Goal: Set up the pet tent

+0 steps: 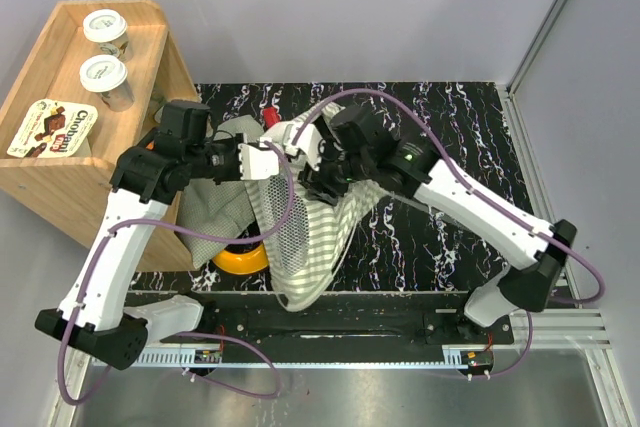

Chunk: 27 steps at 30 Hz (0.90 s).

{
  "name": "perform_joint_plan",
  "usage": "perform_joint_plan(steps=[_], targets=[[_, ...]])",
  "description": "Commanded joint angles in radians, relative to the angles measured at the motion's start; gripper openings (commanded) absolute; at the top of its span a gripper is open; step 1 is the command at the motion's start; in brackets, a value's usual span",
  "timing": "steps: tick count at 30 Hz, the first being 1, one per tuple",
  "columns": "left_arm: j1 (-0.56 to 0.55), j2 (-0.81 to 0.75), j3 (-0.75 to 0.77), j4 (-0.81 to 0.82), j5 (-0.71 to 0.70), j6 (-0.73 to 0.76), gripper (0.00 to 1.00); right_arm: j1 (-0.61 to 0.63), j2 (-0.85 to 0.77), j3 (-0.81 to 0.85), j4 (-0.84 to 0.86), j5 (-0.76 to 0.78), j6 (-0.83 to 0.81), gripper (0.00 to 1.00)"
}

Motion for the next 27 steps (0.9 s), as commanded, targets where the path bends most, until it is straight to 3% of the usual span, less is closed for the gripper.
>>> perform_joint_plan(steps=[1, 7, 10, 19, 27], targets=[[0.051, -0.022, -0.048, 0.137, 0.008, -0.034, 0.00, -0.055, -0.148, -0.070, 0.127, 0.031, 0.042, 0.64], [0.089, -0.032, -0.095, 0.150, 0.005, -0.011, 0.00, -0.110, -0.268, -0.099, 0.080, -0.035, 0.037, 0.78], [0.091, -0.035, -0.106, 0.157, 0.013, -0.012, 0.00, -0.112, -0.259, -0.040, -0.005, 0.016, 0.020, 0.84], [0.104, -0.049, -0.135, 0.164, 0.025, -0.013, 0.00, -0.190, -0.369, -0.084, -0.117, 0.133, -0.038, 0.84], [0.109, -0.060, -0.161, 0.172, 0.046, -0.008, 0.00, -0.320, -0.460, -0.228, -0.031, 0.202, -0.104, 0.81]])
